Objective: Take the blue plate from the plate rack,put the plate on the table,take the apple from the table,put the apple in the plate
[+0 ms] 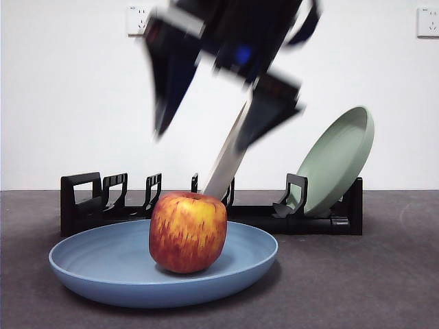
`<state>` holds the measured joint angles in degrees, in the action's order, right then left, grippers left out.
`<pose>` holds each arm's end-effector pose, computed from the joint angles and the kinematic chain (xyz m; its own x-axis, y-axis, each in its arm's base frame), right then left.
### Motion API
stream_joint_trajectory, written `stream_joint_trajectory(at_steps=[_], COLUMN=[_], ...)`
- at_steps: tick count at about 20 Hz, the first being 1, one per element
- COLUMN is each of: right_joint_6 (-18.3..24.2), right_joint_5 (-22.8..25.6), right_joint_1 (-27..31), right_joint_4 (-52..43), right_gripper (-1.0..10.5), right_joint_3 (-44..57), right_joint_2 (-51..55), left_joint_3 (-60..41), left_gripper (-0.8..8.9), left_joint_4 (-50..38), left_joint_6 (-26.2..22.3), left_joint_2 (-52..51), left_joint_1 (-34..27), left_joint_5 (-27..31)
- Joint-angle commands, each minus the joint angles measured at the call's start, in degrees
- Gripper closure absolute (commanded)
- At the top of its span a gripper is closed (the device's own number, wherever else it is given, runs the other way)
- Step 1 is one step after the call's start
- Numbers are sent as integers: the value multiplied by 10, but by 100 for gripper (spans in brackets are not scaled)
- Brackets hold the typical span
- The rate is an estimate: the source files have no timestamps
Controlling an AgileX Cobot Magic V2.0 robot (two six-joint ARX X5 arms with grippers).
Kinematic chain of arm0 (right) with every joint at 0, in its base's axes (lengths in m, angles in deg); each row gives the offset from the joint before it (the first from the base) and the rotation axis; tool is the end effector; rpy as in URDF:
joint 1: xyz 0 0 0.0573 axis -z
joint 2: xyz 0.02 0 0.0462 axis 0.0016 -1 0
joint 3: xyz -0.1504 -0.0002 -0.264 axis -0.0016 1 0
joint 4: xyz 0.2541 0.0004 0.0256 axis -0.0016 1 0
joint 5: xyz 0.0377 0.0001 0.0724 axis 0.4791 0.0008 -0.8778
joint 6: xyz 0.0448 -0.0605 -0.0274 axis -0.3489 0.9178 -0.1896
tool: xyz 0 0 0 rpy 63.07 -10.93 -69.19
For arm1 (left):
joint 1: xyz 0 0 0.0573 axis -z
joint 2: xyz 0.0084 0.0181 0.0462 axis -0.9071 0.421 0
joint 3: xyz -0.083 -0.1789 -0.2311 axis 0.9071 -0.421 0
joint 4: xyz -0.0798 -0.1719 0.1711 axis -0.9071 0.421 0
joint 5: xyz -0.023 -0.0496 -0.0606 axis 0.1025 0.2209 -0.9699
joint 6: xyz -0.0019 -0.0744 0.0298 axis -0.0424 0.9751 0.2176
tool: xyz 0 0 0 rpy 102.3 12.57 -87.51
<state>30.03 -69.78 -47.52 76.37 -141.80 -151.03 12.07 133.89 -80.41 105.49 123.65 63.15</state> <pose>0.2343 0.2620 0.2798 0.3271 0.4384 -0.8372 -0.6894 0.7166 0.1059 0.1029 -0.0931 0.4680 0.8581 -0.2637 -0.4405 0.4071 0.8724 0.2706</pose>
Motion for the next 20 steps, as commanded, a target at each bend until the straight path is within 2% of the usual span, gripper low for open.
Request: stream_joint_trajectory(at_steps=[1, 2, 3, 6, 7, 13, 16, 18, 20], right_joint_6=[30, 30, 31, 48, 57, 66, 66, 64, 48], right_joint_5=[5, 5, 5, 5, 5, 5, 5, 5, 5], right_joint_1=[12, 17, 25, 45, 50, 74, 75, 75, 75], right_joint_4=[22, 30, 35, 43, 45, 60, 55, 38, 3], right_gripper=[431, 498, 594, 933, 962, 962, 962, 962, 962], right_joint_3=[-2, -2, -2, -2, -2, 9, 39, 78, 134], right_joint_2=[71, 105, 143, 233, 258, 350, 385, 413, 443], left_joint_3=[-2, -2, -2, -2, -2, -3, -39, -99, -178], left_gripper=[479, 481, 532, 832, 822, 822, 822, 822, 822], left_joint_4=[-27, -36, -45, -68, -78, -135, -172, -231, -284], left_joint_6=[-1, -10, -19, -41, -47, -68, -68, -67, -46], left_joint_2=[26, 38, 52, 87, 96, 105, 94, 68, 36], left_joint_1=[-2, -2, -2, -2, -2, -2, -2, -2, -2], left_joint_5=[-23, -23, -23, -27, -30, -143, -145, -148, -144])
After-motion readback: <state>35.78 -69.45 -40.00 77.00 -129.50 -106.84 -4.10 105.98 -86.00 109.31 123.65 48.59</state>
